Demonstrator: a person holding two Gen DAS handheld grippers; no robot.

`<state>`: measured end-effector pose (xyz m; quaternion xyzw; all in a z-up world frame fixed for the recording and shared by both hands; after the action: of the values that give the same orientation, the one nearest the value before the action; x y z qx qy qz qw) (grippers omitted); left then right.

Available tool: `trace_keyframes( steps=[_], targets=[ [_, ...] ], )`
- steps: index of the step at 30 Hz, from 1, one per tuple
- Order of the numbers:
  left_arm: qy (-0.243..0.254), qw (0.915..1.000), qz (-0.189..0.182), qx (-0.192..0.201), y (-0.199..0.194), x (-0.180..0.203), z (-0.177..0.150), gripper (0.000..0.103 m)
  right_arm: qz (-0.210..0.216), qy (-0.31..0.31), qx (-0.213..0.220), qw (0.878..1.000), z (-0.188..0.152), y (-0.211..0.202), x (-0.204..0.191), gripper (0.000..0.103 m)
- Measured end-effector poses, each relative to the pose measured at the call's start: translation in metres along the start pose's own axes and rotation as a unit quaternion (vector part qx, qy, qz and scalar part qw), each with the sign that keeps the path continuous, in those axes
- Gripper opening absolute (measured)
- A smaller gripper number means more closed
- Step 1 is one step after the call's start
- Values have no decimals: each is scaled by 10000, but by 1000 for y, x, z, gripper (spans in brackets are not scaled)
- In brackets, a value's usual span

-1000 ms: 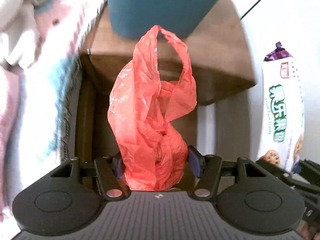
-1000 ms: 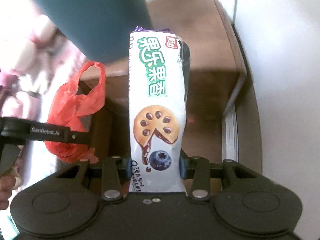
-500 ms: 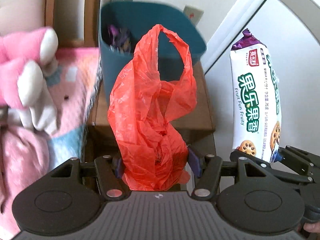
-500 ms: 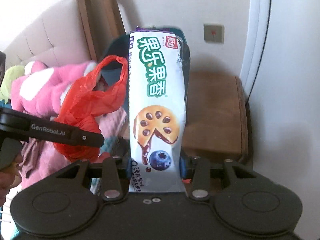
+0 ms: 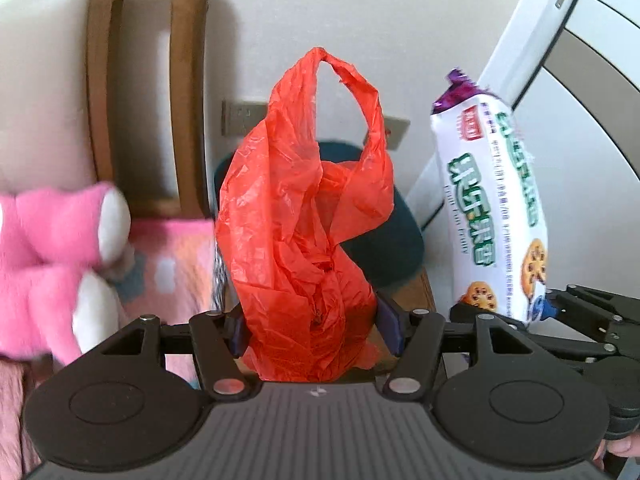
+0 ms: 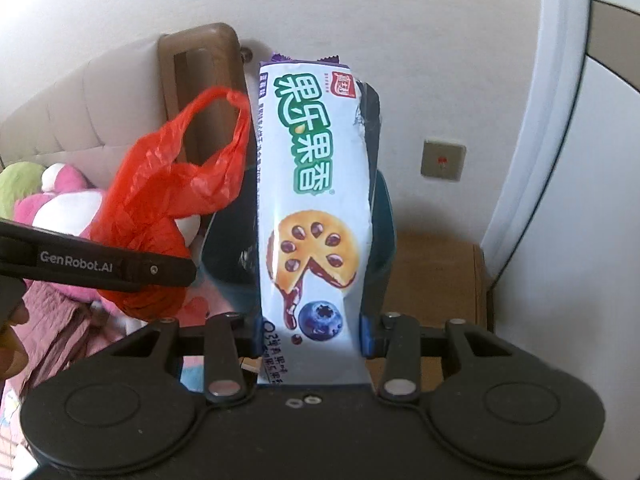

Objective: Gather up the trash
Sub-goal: 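Lift the red bag and cookie packet up over the teal wastebasket, then open the left tool dropping the red bag while right releases the cookie packet into the bin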

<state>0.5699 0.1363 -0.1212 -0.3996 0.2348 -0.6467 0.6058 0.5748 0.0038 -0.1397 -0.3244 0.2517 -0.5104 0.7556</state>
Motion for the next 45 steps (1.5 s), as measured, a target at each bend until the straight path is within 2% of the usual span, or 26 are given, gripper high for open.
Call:
trace_keyframes(
  steps=[7, 13, 17, 20, 30, 37, 45],
  targets=[
    [162, 9996, 170, -138, 35, -12, 49, 61, -178, 26, -218, 9996, 42, 49, -7, 41],
    [304, 9979, 373, -427, 80, -21, 65, 61, -360, -88, -450, 9983, 56, 95, -7, 41],
    [418, 9957, 531, -636, 105, -21, 63, 61, -538, -349, -654, 9958, 54, 122, -11, 42],
    [348, 9945, 488, -861, 124, -24, 61, 61, -708, -602, -803, 9924, 50, 141, -14, 42],
    [814, 9862, 606, -1311, 170, -25, 42, 61, -796, -842, -1286, 9849, 29, 180, -20, 43],
    [1287, 9797, 774, -1328, 183, -15, 35, 62, -901, -1036, -1458, 9797, 15, 187, -32, 48],
    [1344, 9801, 707, -1281, 185, -13, 41, 67, -802, -793, -1392, 9838, 15, 186, -29, 58]
  ],
)
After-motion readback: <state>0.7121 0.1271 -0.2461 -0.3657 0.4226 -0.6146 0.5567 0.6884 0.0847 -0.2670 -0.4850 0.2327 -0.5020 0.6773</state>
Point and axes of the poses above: each gripper's, at about its wrist camera, not at the fingertips, and y roughly the way its jaws point, x to its right, z to its top, the point moved 6 cm from there along y, roughly the way its jaws point, and after that the axes turned 3 degrees about -z, right-handed, at the moved point
